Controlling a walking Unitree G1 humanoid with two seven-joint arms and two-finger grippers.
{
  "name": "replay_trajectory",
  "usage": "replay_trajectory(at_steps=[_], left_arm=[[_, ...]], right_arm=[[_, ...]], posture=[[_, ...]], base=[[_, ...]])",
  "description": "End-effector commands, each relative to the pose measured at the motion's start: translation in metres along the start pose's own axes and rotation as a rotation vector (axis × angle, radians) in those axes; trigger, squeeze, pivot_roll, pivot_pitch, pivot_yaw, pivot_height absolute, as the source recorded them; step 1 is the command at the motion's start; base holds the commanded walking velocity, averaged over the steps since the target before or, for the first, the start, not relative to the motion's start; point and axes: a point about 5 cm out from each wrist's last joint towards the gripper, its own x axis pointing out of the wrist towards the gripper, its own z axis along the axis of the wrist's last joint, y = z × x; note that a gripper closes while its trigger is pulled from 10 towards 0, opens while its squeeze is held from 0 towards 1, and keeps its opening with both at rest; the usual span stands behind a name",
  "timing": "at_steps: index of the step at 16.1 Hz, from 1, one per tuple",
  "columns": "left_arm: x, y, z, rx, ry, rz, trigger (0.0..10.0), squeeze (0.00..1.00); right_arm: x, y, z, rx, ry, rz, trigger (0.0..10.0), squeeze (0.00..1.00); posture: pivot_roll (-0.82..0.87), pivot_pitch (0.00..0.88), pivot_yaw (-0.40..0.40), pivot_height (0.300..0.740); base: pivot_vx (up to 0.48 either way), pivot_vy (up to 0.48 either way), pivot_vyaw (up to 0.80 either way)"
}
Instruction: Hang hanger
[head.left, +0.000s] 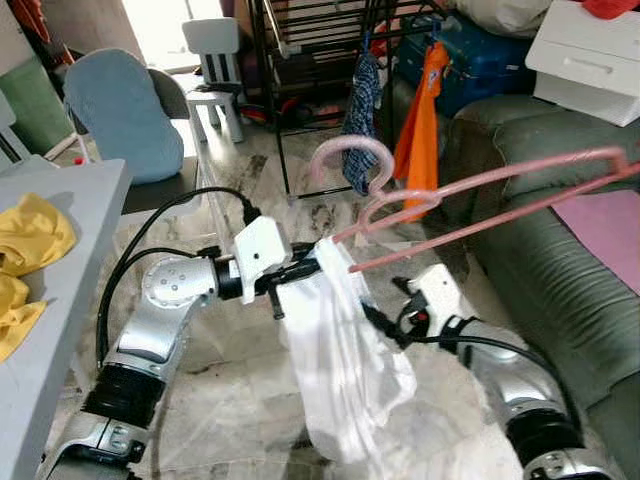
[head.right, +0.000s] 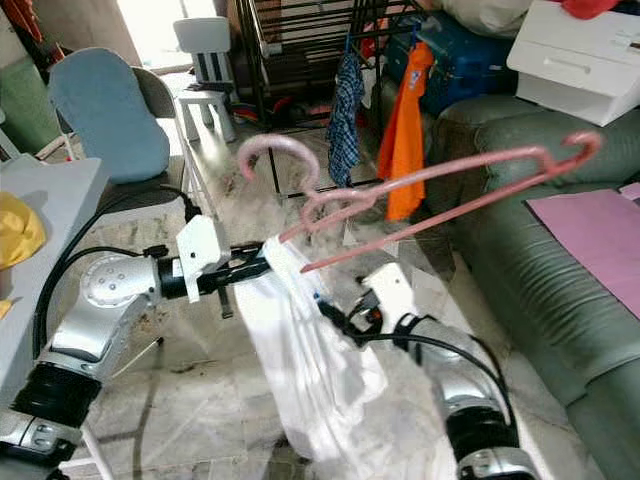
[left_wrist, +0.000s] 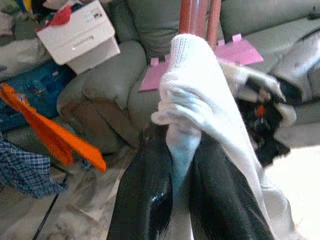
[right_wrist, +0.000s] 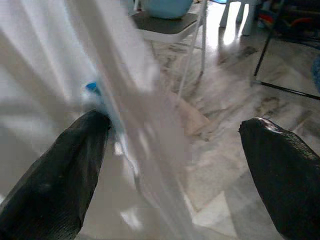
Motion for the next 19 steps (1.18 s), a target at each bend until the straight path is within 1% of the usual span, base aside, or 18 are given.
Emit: replay_trajectory(at_steps=[1,2,3,4,5,6,7,8,10,11,12,14,15,16,18,19], left_arm=[[-0.001,0.007,0.012,0.036,-0.033,0.022,0.0,0.0],[-0.001,0.007,0.013,0.038,-0.033,0.022,0.0,0.0],[-0.001,0.007,0.017,0.041,-0.041,0.024,0.0,0.0],[-0.001,0.008,0.02,0.046,-0.049,0.025,0.0,0.0],[-0.002,0.013,0.027,0.051,-0.068,0.043,0.0,0.0],[-0.003,0.017,0.033,0.05,-0.082,0.061,0.0,0.0],[-0.005,0.019,0.035,0.051,-0.089,0.071,0.0,0.0],[-0.009,0.026,0.04,0.056,-0.097,0.097,0.0,0.0],[-0.012,0.031,0.043,0.06,-0.1,0.116,0.0,0.0],[-0.014,0.033,0.043,0.062,-0.094,0.127,0.0,0.0],[-0.016,0.034,0.042,0.064,-0.086,0.133,0.0,0.0],[-0.02,0.036,0.039,0.061,-0.069,0.146,0.0,0.0],[-0.023,0.036,0.034,0.053,-0.053,0.155,0.0,0.0],[-0.03,0.037,0.021,0.031,-0.018,0.187,0.0,0.0],[-0.036,0.037,0.009,0.003,0.016,0.217,0.0,0.0],[-0.045,0.034,-0.01,-0.037,0.068,0.253,0.0,0.0]], right_arm=[[0.005,0.003,0.002,-0.019,-0.001,0.016,10.0,0.0],[0.005,0.003,0.001,-0.011,0.006,0.016,10.0,0.0],[0.003,0.003,-0.01,0.019,0.06,0.022,10.0,0.0],[0.0,0.002,-0.022,0.014,0.133,0.012,10.0,0.0],[-0.008,0.001,-0.041,0.011,0.244,0.001,10.0,0.0],[-0.014,0.001,-0.053,0.027,0.302,-0.012,10.0,0.0],[-0.017,0.0,-0.058,0.037,0.324,-0.024,10.0,0.0],[-0.028,-0.002,-0.073,0.065,0.386,-0.061,10.0,0.0],[-0.038,-0.006,-0.084,0.102,0.425,-0.114,10.0,0.0],[-0.047,-0.012,-0.089,0.113,0.444,-0.171,0.7,0.0],[-0.052,-0.017,-0.091,0.116,0.449,-0.213,0.0,0.0],[-0.065,-0.033,-0.087,0.16,0.413,-0.31,0.0,0.0],[-0.075,-0.05,-0.078,0.154,0.383,-0.389,0.0,0.0],[-0.084,-0.07,-0.064,0.143,0.335,-0.496,0.0,0.0],[-0.092,-0.088,-0.049,0.132,0.282,-0.605,0.0,0.0],[-0.1,-0.113,-0.021,0.129,0.178,-0.755,0.0,0.0]], posture=[[-0.17,0.0,0.073,0.74],[-0.17,0.0,0.073,0.74],[-0.17,0.0,0.073,0.74],[-0.17,0.0,0.072,0.74],[-0.17,0.0,0.067,0.74],[-0.17,0.0,0.066,0.74],[-0.17,0.0,0.065,0.74],[-0.17,0.0,0.065,0.74],[-0.17,0.0,0.063,0.74],[-0.17,0.0,0.06,0.74],[-0.17,0.0,0.059,0.74],[-0.18,0.0,0.06,0.74],[-0.18,0.0,0.061,0.74],[-0.19,0.0,0.064,0.74],[-0.2,0.0,0.065,0.74],[-0.2,0.0,0.065,0.74]], base=[[0.0,0.0,0.0],[0.0,0.0,0.0],[0.0,0.0,0.0],[0.0,0.0,0.0],[0.0,0.0,0.0],[0.0,0.0,0.0],[0.0,0.0,0.0],[0.0,0.0,0.0],[0.0,0.0,0.0],[0.0,0.0,0.0],[0.0,0.0,0.0],[0.0,0.0,0.0],[0.0,0.0,0.0],[0.0,0.0,0.0],[0.0,0.0,0.0],[0.0,0.0,0.0]])
